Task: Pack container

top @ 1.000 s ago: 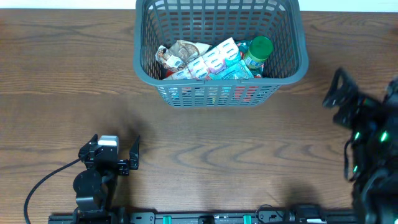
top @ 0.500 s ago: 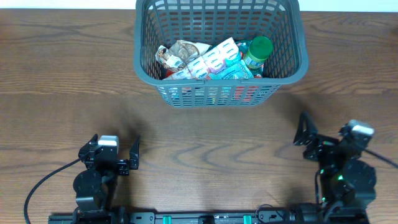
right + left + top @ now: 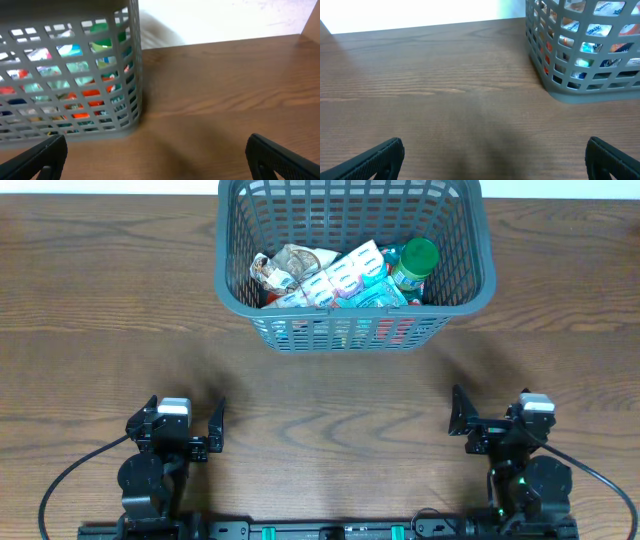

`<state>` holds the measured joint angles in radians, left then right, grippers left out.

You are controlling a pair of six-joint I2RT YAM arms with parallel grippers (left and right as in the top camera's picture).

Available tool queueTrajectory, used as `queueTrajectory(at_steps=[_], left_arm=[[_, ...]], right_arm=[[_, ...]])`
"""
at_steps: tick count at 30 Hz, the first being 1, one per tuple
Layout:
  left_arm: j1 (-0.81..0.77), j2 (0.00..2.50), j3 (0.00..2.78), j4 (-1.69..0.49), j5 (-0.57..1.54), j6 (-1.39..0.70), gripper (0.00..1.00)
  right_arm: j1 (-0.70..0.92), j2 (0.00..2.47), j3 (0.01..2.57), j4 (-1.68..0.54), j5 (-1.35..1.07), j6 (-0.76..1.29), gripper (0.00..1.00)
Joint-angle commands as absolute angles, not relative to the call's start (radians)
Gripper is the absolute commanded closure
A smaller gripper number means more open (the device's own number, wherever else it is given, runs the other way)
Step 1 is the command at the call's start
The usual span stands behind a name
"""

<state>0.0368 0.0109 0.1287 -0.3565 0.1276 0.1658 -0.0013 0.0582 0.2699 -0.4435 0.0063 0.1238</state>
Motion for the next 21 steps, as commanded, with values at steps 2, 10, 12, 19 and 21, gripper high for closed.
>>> queueTrajectory(at_steps=[2,10,12,19,21], left_arm=[[0.041,0.004,0.109,-0.357,0.12,0.183,0.01],[0.041,0.004,0.109,-0.357,0.12,0.183,0.01],[0.041,0.004,0.109,-0.357,0.12,0.183,0.01],[0.041,0.004,0.109,-0.357,0.12,0.183,0.01],[0.041,0.004,0.109,-0.357,0.12,0.183,0.01]], right_arm=[[-0.01,0.006,0.216,-0.419,-0.008,0.107,0.01],[-0.01,0.005,0.137,-0.34,-0.007,0.137,0.01],[-0.01,0.005,0.12,-0.321,-0.007,0.142,0.01],[-0.01,0.005,0.088,-0.286,0.003,0.134,0.01],[-0.01,0.005,0.088,-0.285,0.002,0.118,0.01]])
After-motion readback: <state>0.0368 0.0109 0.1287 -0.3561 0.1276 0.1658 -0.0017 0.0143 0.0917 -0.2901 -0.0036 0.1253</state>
